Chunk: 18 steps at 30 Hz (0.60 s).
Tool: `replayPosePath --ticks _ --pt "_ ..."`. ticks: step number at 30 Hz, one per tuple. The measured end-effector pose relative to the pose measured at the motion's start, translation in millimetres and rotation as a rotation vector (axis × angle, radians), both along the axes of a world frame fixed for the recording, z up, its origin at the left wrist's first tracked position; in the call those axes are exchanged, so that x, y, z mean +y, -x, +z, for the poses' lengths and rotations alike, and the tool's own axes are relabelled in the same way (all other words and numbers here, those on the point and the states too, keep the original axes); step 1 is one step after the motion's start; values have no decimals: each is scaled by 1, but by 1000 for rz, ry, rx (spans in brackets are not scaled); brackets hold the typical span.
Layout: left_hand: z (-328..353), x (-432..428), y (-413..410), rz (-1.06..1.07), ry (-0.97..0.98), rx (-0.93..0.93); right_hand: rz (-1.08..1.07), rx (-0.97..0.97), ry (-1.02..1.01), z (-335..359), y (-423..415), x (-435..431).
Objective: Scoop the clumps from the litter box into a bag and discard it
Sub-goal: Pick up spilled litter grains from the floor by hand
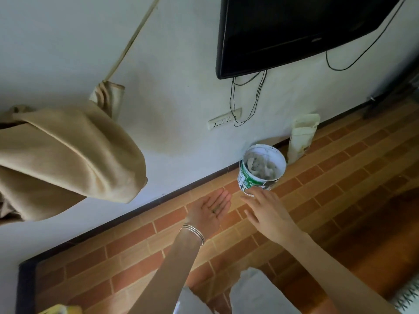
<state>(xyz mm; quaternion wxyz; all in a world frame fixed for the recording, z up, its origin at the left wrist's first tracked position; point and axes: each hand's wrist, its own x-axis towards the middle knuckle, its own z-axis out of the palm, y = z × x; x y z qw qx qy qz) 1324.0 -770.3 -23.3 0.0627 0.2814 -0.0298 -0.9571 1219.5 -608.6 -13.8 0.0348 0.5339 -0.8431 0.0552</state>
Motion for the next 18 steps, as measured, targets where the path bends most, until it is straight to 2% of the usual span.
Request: replayPosePath --ticks 1,3,6,11,18 --pt "6 13 10 2 -41 -55 5 -3 -5 2 14 7" --pt "14 32 39 -19 15 -197 28 2 -15 5 44 23" --pt "21 42 73 16 24 -253 26 8 -50 7 92 46" --pt "22 41 125 -21 27 -225 -20 -4 -51 5 151 62" --pt "10 42 190 -143 5 -255 -64 0 -35 6 192 53"
